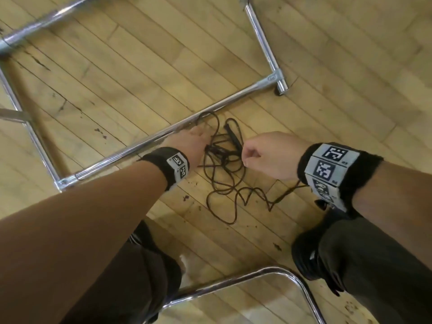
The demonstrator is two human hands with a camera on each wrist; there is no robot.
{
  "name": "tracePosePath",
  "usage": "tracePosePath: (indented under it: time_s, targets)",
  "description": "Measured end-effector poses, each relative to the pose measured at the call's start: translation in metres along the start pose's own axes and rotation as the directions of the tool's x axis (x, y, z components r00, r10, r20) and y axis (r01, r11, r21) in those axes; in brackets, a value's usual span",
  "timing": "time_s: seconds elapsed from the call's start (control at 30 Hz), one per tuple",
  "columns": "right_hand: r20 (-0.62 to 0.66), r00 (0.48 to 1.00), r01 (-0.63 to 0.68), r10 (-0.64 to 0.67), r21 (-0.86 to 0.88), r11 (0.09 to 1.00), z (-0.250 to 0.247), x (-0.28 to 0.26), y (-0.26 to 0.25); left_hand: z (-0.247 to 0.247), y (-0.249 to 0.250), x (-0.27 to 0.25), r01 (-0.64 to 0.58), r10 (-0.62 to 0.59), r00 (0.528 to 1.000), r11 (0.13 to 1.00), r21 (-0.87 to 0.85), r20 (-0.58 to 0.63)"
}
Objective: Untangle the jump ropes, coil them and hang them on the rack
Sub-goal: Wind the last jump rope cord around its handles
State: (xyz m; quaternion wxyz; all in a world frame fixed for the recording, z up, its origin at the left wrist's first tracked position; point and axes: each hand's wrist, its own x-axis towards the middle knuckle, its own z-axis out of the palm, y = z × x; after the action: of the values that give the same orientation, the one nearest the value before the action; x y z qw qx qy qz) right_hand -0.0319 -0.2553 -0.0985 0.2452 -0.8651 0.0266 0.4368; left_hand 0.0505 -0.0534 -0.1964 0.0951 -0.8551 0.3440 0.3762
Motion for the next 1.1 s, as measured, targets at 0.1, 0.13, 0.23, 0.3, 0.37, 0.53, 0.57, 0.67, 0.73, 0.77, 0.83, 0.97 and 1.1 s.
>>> tracePosePath:
  time_s: [0.1,0.13,0.23,0.3,0.37,0.53,0.57,0.67,0.73,0.77,0.83,0.97,1.1]
  targets:
    - [-0.005,1.000,-0.001,0.002,0.022,1.000,0.007,0.000,0.001,0.017,0.002,0.003,0.034,-0.035,0.999,0.999,-0.027,-0.024]
    - [-0.006,1.000,0.000,0.000,0.029,1.000,0.009,-0.001,0.000,0.020,0.002,0.002,0.041,-0.042,0.999,0.998,-0.041,-0.011]
    - [-0.001,1.000,0.004,-0.004,0.034,0.999,0.008,-0.006,-0.004,0.018,0.004,-0.008,0.039,-0.035,0.996,0.998,-0.047,0.087]
    - [0.001,1.000,0.007,-0.007,0.027,1.000,0.003,-0.012,-0.011,0.008,0.005,-0.019,0.061,-0.050,0.988,0.995,-0.078,0.145]
    - [-0.005,1.000,0.009,-0.009,0.010,1.000,-0.006,-0.022,-0.022,-0.007,0.006,-0.035,0.085,-0.062,0.980,0.990,-0.116,0.190]
    - [-0.095,0.995,0.043,-0.042,0.000,0.999,-0.034,-0.065,-0.059,-0.075,0.020,-0.101,0.018,0.018,0.981,0.984,-0.179,0.195]
    - [-0.115,0.991,0.064,-0.062,0.008,0.998,-0.041,-0.079,-0.069,-0.095,0.024,-0.120,0.002,0.033,0.981,0.983,-0.182,0.189]
    - [-0.149,0.979,0.147,-0.137,0.059,0.987,-0.057,-0.124,-0.099,-0.152,0.038,-0.183,-0.087,0.122,0.982,0.970,-0.226,0.146]
    - [-0.198,0.961,0.212,-0.192,0.084,0.974,-0.067,-0.158,-0.122,-0.186,0.046,-0.232,-0.144,0.167,0.984,0.955,-0.258,0.069]
    - [-0.226,0.950,0.244,-0.215,0.112,0.963,-0.073,-0.175,-0.131,-0.200,0.049,-0.252,-0.156,0.170,0.985,0.949,-0.274,0.029]
    - [-0.307,0.917,0.312,-0.255,0.153,0.938,-0.084,-0.214,-0.152,-0.228,0.053,-0.298,-0.160,0.145,0.987,0.937,-0.311,-0.069]
    - [-0.463,0.843,0.341,-0.273,0.069,0.937,-0.102,-0.283,-0.183,-0.273,0.056,-0.383,-0.204,0.124,0.971,0.876,-0.437,-0.204]
    - [-0.630,0.721,0.300,-0.287,-0.090,0.950,-0.117,-0.348,-0.205,-0.304,0.066,-0.452,-0.220,0.112,0.957,0.884,-0.413,-0.268]
